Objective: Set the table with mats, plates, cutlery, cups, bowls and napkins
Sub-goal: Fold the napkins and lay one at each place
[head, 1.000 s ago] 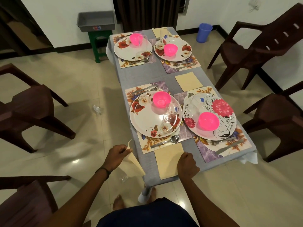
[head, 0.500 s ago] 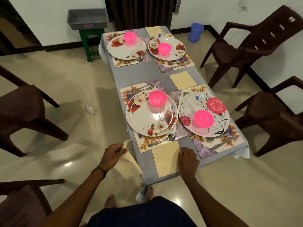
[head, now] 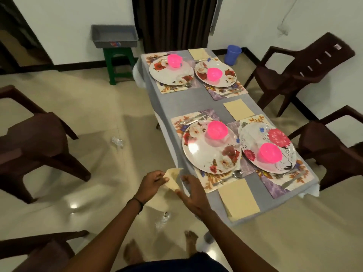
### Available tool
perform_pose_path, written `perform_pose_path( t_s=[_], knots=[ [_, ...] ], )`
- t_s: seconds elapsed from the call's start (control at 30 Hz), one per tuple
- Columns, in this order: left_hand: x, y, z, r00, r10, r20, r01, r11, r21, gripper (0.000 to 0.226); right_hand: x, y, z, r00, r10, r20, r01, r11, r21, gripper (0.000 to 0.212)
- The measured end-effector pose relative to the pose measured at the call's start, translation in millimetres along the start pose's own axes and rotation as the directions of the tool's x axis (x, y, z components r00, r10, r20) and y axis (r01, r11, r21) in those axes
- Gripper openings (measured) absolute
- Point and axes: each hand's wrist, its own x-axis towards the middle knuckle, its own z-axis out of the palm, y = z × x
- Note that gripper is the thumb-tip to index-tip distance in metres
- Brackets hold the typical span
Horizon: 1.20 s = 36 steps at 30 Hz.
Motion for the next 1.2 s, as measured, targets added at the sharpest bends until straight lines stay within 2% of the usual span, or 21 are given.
perform_pose_path(
  t_s=[0.07,0.1,0.2,0.27,0.33,0.43,0.6,0.7,0.77,0.93,1.03,1.13,1.2],
  knots=[
    [-2.4,3.6,-36.6,0.998,-0.007,-0.07,0.004,0.999,-0.047,0.021,10.8,-30.1,28.5,0.998,-0.038,0.057,0.043,0.995,-0.086,0.058],
    [-3.0,1.9,-55.6,0.996,-0.003,-0.085,-0.002,0.998,-0.061,0.025,16.2,-42.9,42.7,0.997,-0.055,0.062,0.064,0.986,-0.152,0.057],
    [-3.9,-1.6,-100.8,0.995,0.032,-0.097,-0.035,0.999,-0.036,0.016,35.7,-70.1,77.9,0.992,-0.127,0.017,0.126,0.944,-0.305,0.031],
    [-2.4,-6.2,-126.8,0.996,0.023,-0.087,-0.026,0.999,-0.043,0.01,51.8,-81.4,93.9,0.993,-0.112,0.025,0.114,0.938,-0.328,0.022],
    [-0.5,-8.8,-150.6,0.998,-0.013,-0.055,0.011,1.0,-0.025,0.015,70.0,-89.5,105.2,0.992,-0.113,0.055,0.125,0.934,-0.334,0.024],
    [9.7,-9.3,-182.2,0.999,-0.014,-0.036,0.017,0.996,0.088,0.031,104.3,-95.4,120.0,0.991,-0.114,0.075,0.133,0.933,-0.334,0.024],
    [58.6,-10.5,-225.5,0.988,0.074,-0.133,-0.043,0.975,0.22,0.008,164.3,-106.6,137.9,0.993,-0.083,0.08,0.103,0.949,-0.299,0.021],
    [102.7,-8.0,-248.0,0.985,0.101,-0.141,-0.069,0.974,0.215,0.008,205.7,-109.1,143.2,0.998,-0.057,0.038,0.065,0.963,-0.261,0.031],
    [135.5,-1.0,-261.2,0.986,0.103,-0.132,-0.08,0.983,0.167,0.01,238.7,-111.3,143.8,1.0,0.015,0.008,-0.013,0.98,-0.201,0.037],
    [222.6,25.8,-285.2,0.994,0.055,-0.091,-0.047,0.995,0.088,0.009,323.1,-112.4,133.1,0.97,0.185,-0.155,-0.191,0.981,-0.024,0.025],
    [272.8,45.4,-291.3,0.995,0.059,-0.075,-0.056,0.997,0.043,0.003,361.4,-103.8,127.1,0.943,0.234,-0.235,-0.209,0.969,0.129,0.035],
    [322.7,66.7,-296.5,0.999,0.038,-0.001,-0.038,0.998,0.044,0.026,403.6,-104.0,114.3,0.908,0.333,-0.254,-0.274,0.931,0.242,0.035],
    [348.8,73.7,-294.5,0.998,0.038,0.043,-0.04,0.998,0.054,0.027,417.5,-107.4,103.5,0.869,0.434,-0.238,-0.36,0.885,0.296,0.029]
  ],
)
